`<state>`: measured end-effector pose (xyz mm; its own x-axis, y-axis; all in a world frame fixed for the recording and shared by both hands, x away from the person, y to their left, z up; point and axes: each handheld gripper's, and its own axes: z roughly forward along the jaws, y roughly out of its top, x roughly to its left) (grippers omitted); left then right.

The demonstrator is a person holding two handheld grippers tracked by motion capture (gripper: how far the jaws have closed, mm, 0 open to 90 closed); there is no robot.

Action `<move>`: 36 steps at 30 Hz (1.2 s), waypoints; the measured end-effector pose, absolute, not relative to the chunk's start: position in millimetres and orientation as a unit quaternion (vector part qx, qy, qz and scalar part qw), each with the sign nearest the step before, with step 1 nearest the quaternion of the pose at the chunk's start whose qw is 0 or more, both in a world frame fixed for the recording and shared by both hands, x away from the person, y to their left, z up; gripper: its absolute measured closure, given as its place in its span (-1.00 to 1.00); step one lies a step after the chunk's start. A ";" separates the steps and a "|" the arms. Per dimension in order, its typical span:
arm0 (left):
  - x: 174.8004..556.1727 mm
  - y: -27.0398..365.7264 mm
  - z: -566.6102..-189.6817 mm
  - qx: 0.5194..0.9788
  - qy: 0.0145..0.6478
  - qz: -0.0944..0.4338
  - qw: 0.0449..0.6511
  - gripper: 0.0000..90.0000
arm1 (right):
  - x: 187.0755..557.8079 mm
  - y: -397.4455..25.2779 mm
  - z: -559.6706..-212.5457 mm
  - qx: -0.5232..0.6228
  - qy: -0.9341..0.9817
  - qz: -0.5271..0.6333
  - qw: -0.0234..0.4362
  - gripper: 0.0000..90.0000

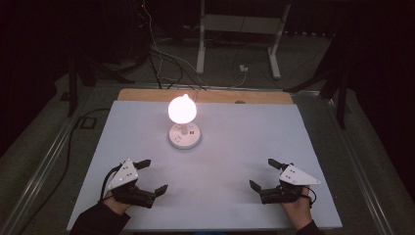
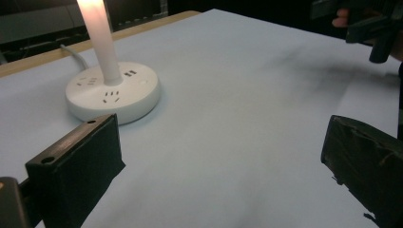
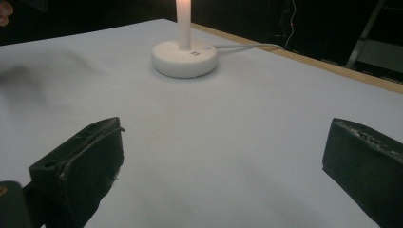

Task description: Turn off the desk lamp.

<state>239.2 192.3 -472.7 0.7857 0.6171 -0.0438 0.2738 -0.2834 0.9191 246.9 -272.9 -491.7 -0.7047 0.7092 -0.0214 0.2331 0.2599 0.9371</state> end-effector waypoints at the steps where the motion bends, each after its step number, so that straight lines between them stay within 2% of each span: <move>1: 240.3 191.6 -471.9 0.784 0.284 0.164 0.527 -0.99 | 247.1 -272.8 -491.9 0.310 0.761 0.524 0.226 -1.00; 22: 268.0 167.3 -450.5 0.784 0.271 0.137 0.541 -0.99 | 246.3 -272.1 -491.4 0.306 0.760 0.527 0.227 -1.00; 36: 288.6 150.2 -457.9 0.778 0.293 0.143 0.536 -0.96 | 246.1 -271.9 -491.7 0.305 0.761 0.527 0.227 -1.00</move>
<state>288.6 150.2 -457.9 0.7868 0.6103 -0.0922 0.3035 -0.2525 0.9188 246.1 -271.9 -491.7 -0.7117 0.7020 -0.0241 0.2245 0.2598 0.9392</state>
